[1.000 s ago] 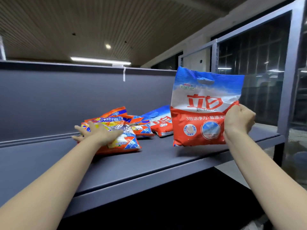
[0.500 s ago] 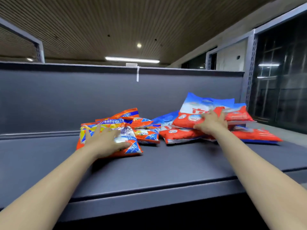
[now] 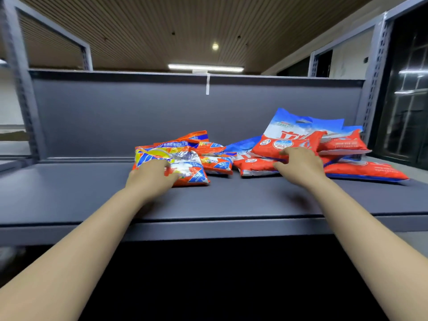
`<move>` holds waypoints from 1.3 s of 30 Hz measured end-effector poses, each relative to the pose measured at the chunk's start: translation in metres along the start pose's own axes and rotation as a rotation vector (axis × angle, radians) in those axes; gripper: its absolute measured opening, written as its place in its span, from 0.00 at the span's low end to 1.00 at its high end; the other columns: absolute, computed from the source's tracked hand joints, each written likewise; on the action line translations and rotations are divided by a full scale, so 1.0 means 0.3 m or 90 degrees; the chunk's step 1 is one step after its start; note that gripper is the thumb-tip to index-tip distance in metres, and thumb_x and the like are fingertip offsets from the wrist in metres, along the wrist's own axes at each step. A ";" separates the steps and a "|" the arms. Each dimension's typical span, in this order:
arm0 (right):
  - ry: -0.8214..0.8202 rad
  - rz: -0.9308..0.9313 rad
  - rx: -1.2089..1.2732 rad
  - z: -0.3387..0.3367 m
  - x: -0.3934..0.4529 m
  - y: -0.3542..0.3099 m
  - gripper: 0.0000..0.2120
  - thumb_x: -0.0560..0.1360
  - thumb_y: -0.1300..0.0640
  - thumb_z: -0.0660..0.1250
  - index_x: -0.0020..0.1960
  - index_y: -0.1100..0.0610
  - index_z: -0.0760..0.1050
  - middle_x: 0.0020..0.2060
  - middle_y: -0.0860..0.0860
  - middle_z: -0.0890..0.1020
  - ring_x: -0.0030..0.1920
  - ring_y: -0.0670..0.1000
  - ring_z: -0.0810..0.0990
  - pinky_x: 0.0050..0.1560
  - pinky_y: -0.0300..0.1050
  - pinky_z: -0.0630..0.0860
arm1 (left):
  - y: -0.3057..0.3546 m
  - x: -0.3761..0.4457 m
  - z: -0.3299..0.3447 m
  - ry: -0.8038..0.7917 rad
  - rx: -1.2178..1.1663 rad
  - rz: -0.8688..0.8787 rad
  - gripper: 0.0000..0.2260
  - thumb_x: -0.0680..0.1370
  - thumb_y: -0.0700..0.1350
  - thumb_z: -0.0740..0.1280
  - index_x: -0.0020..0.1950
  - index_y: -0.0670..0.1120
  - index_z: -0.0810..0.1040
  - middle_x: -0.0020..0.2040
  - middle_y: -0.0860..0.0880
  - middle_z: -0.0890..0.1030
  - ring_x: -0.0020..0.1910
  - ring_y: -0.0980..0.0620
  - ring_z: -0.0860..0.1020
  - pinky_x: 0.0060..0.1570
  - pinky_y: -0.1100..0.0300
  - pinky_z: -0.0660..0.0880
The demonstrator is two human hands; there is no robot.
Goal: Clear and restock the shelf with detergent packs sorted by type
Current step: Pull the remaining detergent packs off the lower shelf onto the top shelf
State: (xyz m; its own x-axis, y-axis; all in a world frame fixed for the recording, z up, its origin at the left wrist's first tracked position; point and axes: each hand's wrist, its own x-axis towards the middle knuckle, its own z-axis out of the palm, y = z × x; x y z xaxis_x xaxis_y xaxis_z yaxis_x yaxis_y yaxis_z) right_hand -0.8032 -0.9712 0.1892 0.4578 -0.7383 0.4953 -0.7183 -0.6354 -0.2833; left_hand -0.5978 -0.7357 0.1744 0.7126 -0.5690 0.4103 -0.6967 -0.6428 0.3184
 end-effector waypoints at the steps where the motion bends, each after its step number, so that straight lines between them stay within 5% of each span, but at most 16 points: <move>1: -0.005 -0.011 0.037 -0.005 -0.026 -0.020 0.22 0.75 0.49 0.63 0.68 0.52 0.71 0.66 0.54 0.74 0.67 0.59 0.69 0.66 0.54 0.66 | -0.007 -0.022 -0.017 0.006 0.024 -0.015 0.18 0.78 0.56 0.60 0.65 0.50 0.73 0.65 0.48 0.74 0.64 0.44 0.71 0.59 0.53 0.66; 20: -0.096 -0.240 0.324 0.050 -0.568 -0.628 0.21 0.76 0.49 0.66 0.67 0.51 0.72 0.66 0.50 0.75 0.67 0.51 0.70 0.65 0.47 0.66 | -0.514 -0.426 -0.294 0.105 0.041 -0.042 0.17 0.80 0.56 0.59 0.63 0.49 0.74 0.63 0.52 0.76 0.59 0.48 0.74 0.53 0.54 0.70; 28: -0.150 -0.300 0.391 0.139 -0.902 -1.071 0.18 0.76 0.49 0.66 0.65 0.48 0.73 0.62 0.44 0.77 0.65 0.45 0.71 0.62 0.40 0.65 | -0.953 -0.649 -0.408 0.091 0.045 -0.023 0.15 0.79 0.56 0.59 0.61 0.51 0.75 0.58 0.53 0.79 0.56 0.51 0.76 0.51 0.56 0.70; 39: -0.259 -0.397 0.440 0.382 -1.279 -1.691 0.14 0.76 0.49 0.66 0.61 0.45 0.76 0.55 0.40 0.79 0.59 0.42 0.75 0.62 0.41 0.70 | -1.636 -0.827 -0.577 0.023 0.063 -0.157 0.14 0.80 0.56 0.58 0.62 0.52 0.73 0.59 0.55 0.77 0.55 0.53 0.76 0.51 0.56 0.73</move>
State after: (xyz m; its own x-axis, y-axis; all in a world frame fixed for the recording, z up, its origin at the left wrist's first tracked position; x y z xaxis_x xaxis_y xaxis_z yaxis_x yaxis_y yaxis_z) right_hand -0.5544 -0.3915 0.0489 0.8836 -0.1696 0.4364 0.1105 -0.8302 -0.5464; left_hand -0.4469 -0.1904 0.0642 0.8551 -0.3713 0.3620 -0.4896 -0.8080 0.3278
